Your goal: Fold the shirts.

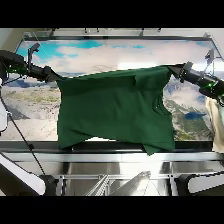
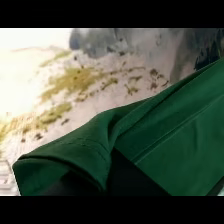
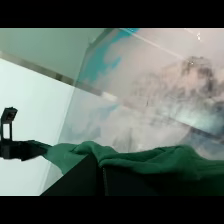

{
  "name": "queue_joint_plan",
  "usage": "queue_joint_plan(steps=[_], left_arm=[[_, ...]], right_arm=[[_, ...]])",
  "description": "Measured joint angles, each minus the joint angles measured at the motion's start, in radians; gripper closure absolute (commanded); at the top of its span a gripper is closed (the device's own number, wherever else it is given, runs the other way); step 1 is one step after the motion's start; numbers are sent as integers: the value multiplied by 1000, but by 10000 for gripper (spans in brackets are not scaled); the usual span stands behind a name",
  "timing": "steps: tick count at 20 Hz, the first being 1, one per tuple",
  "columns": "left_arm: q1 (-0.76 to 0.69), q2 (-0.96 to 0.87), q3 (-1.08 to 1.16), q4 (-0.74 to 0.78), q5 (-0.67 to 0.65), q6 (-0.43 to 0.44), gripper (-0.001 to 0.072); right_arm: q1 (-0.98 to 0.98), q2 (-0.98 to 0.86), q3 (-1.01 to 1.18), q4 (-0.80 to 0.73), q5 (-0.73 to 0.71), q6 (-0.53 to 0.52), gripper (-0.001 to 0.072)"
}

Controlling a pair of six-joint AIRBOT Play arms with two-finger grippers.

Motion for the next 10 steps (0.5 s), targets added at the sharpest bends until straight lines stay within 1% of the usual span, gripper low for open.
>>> queue_joint_plan(steps=[2,5,10], left_arm=[[2,-19,15,8,39,-21,686],[0,-34,-35,24,75,-46,685],[-5,-40,-199,30,81,-61,686]], right_arm=[[-13,-10,3,-74,31,12,693],[-25,-17,-37,-197,52,31,692],[-29,-21,-167,-284,29,6,693]])
